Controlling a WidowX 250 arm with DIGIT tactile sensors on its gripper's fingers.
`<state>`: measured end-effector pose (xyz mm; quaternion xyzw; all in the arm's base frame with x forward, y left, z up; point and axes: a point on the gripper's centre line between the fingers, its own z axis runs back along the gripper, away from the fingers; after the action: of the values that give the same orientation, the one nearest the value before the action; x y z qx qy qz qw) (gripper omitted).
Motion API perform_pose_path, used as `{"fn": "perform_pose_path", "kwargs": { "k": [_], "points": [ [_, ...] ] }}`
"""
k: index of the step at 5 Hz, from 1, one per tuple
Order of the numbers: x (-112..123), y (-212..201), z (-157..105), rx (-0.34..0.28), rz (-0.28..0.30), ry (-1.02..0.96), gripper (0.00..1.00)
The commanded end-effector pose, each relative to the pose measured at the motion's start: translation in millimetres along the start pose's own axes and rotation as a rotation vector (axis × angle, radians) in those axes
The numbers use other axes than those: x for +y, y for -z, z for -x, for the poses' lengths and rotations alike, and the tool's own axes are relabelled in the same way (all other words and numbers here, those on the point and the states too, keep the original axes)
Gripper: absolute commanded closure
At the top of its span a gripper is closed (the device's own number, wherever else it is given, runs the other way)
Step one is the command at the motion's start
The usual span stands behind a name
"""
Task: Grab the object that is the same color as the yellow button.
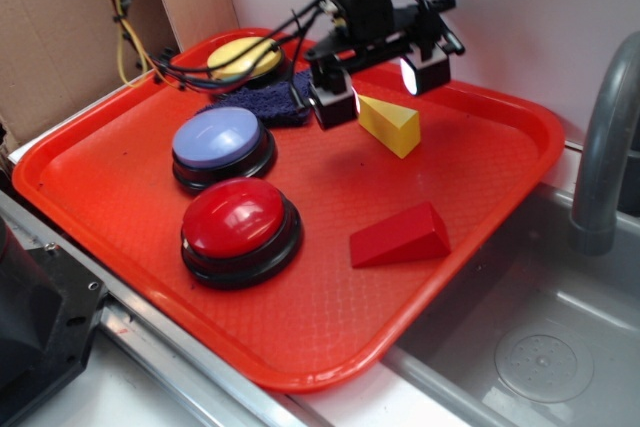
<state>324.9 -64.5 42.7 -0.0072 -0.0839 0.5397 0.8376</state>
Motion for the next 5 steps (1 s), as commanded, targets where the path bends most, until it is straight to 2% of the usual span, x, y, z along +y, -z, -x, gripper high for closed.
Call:
{"fn": "perform_pose_path", "kwargs": {
  "k": [1,2,3,4,5],
  "points": [
    [-4,2,2,0.04,0.048,0.017,0.07],
    [-3,11,3,0.055,0.035,0.039,1.0],
    [7,7,14,0.046,0.035,0.051,1.0],
    [11,-6,8,0.064,0.065,0.153,1.0],
    [18,-39,-4,0.083,0.043,0.321,1.0]
  ]
}}
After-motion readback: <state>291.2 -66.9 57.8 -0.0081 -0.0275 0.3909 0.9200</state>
